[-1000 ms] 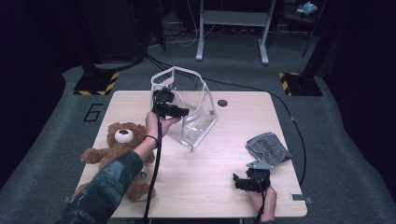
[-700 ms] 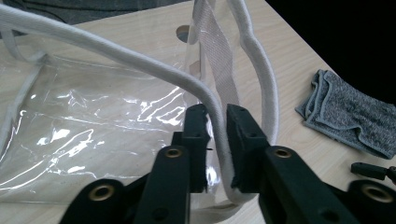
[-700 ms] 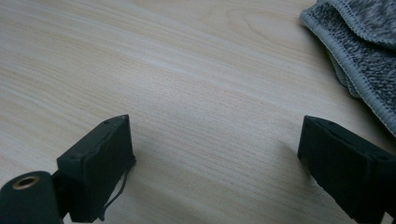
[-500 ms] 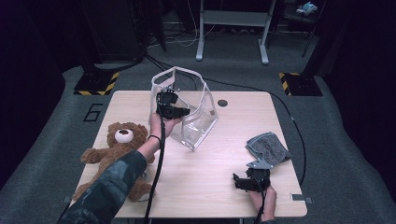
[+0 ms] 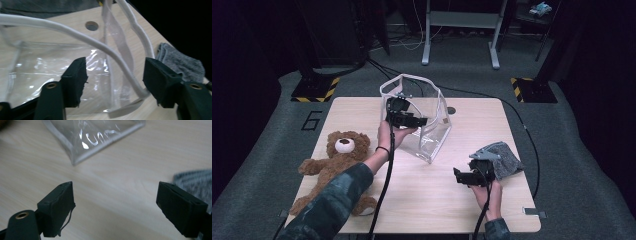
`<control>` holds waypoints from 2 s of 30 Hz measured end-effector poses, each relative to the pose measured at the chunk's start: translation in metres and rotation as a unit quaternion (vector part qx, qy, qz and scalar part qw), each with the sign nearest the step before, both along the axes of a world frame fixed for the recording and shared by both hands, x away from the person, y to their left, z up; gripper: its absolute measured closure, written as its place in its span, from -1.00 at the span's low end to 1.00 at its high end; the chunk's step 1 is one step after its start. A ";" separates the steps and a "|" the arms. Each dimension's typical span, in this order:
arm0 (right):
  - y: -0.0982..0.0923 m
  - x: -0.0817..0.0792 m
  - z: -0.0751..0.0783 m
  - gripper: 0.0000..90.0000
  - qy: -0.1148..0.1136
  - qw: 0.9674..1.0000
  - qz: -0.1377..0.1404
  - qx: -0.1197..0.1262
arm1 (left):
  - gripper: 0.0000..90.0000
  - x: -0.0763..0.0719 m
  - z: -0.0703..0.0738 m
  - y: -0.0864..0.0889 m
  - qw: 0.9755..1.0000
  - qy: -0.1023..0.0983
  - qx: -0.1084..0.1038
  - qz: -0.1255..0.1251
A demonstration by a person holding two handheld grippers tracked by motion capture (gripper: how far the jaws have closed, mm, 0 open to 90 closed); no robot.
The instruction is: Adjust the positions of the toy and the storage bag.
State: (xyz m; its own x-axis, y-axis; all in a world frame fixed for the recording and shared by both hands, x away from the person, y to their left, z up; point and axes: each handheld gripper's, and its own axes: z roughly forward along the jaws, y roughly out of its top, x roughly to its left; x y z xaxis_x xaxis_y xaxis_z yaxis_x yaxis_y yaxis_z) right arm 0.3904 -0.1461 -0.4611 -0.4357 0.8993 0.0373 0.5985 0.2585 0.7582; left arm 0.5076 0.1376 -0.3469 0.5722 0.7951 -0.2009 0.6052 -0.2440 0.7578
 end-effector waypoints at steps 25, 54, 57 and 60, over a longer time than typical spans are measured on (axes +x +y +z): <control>0.099 0.110 0.111 -0.32 0.003 0.998 -0.023 0.052 | -0.69 0.008 0.006 0.091 0.994 -0.010 0.021 0.103; 0.016 0.089 0.106 0.89 0.012 0.997 0.066 -0.040 | -0.70 0.024 0.012 0.097 0.991 -0.026 0.016 0.132; 0.009 0.089 0.106 0.64 0.010 0.998 0.056 -0.017 | -0.66 0.033 0.009 0.090 0.989 -0.024 0.025 0.141; 0.011 0.091 0.107 0.32 0.007 0.999 0.035 -0.005 | -0.64 0.045 0.004 0.083 0.988 -0.016 0.022 0.154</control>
State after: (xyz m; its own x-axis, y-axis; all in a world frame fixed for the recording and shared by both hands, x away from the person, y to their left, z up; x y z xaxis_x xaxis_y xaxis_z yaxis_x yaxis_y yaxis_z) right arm 0.4810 -0.1355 -0.3542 -0.4964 0.8674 0.0349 0.5893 0.3072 0.7472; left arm 0.5527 0.2209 -0.3431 0.3078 0.9398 -0.1485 0.6323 -0.0854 0.7700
